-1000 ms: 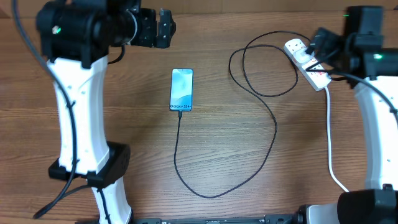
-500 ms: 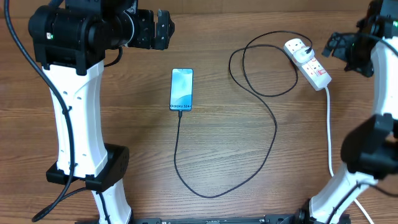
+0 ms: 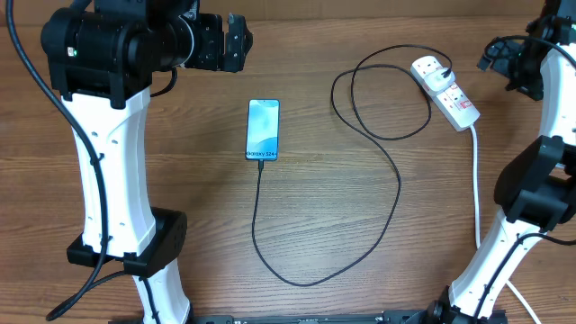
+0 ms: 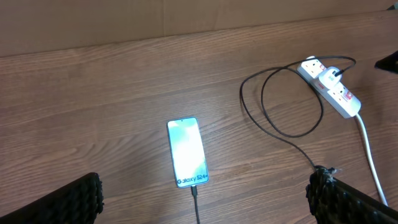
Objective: Plug charger to phone and switch on socket
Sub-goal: 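Move the right gripper over the white power strip's orange switch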
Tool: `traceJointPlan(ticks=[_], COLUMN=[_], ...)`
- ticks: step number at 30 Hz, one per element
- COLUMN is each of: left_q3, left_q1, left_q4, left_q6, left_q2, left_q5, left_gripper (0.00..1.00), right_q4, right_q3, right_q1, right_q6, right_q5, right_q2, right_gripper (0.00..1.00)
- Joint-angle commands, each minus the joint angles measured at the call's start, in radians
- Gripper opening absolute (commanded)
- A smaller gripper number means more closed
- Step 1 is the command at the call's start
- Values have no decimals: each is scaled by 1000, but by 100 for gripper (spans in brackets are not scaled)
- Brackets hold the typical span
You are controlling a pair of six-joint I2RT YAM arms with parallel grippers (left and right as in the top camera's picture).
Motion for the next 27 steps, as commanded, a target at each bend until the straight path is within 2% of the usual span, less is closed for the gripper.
traceJointPlan(ticks=[1,27], left_q3=[0,0], left_q1=[2,2], left_q4=[-2,-2], left_q6=[-6,-6], left_q2=[4,4], left_q5=[-6,-6], left_gripper=[100,100], right_q4=[5,72], right_q3=[20,20], right_q1=[2,6], right_q6=[30,81], right_q5=[4,-37], right_q2=[50,229], right_gripper=[100,100])
